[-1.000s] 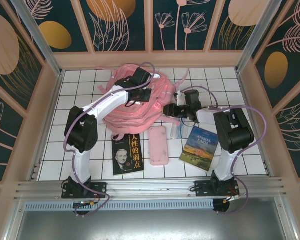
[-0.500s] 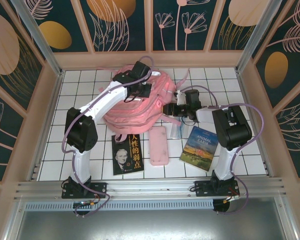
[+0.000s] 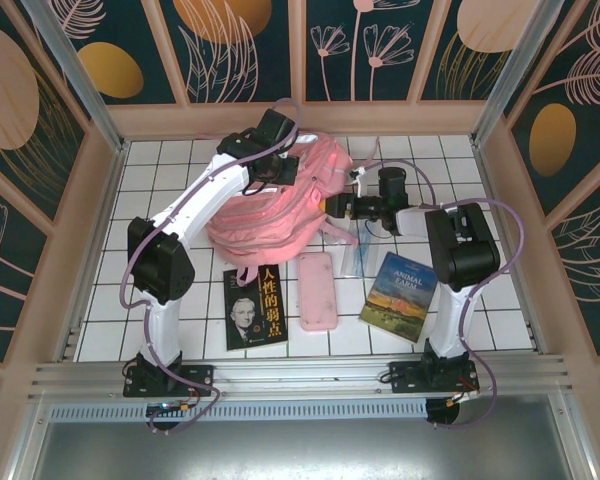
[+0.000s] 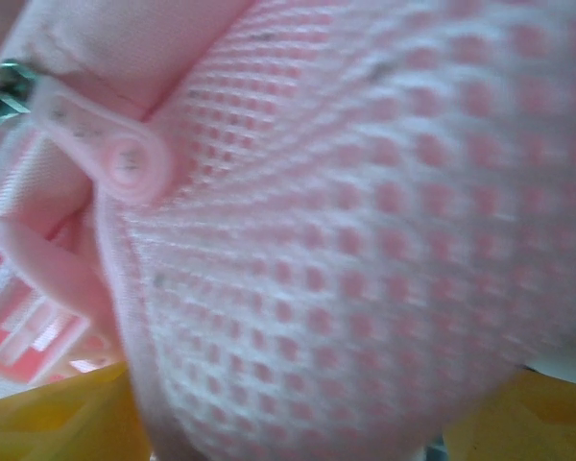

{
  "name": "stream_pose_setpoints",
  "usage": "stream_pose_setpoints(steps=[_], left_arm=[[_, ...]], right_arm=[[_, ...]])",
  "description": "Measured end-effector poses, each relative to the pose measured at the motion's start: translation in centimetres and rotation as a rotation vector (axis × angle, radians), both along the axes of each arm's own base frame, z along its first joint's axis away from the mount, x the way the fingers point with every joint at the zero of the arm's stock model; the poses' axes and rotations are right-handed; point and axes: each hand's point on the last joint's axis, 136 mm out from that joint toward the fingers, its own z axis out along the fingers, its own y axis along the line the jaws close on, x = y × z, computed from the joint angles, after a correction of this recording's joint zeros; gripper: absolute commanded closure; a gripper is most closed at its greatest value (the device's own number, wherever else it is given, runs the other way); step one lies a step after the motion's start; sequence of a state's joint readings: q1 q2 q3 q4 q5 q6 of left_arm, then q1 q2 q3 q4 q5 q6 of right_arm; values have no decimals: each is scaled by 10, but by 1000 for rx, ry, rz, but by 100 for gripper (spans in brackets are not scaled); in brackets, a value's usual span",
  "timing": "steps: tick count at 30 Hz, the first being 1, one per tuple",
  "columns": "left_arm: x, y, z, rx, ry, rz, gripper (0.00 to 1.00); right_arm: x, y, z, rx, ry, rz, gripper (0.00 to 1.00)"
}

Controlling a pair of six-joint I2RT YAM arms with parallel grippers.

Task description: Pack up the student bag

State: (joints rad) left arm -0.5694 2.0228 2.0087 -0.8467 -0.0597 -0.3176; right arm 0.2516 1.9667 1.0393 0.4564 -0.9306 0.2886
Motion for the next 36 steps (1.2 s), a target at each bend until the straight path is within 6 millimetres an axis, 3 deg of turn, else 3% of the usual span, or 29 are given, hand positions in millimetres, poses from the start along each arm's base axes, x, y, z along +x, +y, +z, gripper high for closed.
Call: stream_pose_setpoints(steps=[7, 19, 27, 36], left_arm=[[1, -1, -3, 3, 6, 0, 100], [4, -5, -11, -2, 18, -6, 100], [4, -7, -12, -12, 23, -13, 100], [5, -8, -11, -15, 17, -13, 100]], right_arm=[[-20, -4, 0, 14, 64, 2, 21], [-42, -18, 27, 33, 150, -76, 27], [-40, -21, 20, 21, 181, -112, 33], [-51, -29, -14, -27, 248, -167, 31]])
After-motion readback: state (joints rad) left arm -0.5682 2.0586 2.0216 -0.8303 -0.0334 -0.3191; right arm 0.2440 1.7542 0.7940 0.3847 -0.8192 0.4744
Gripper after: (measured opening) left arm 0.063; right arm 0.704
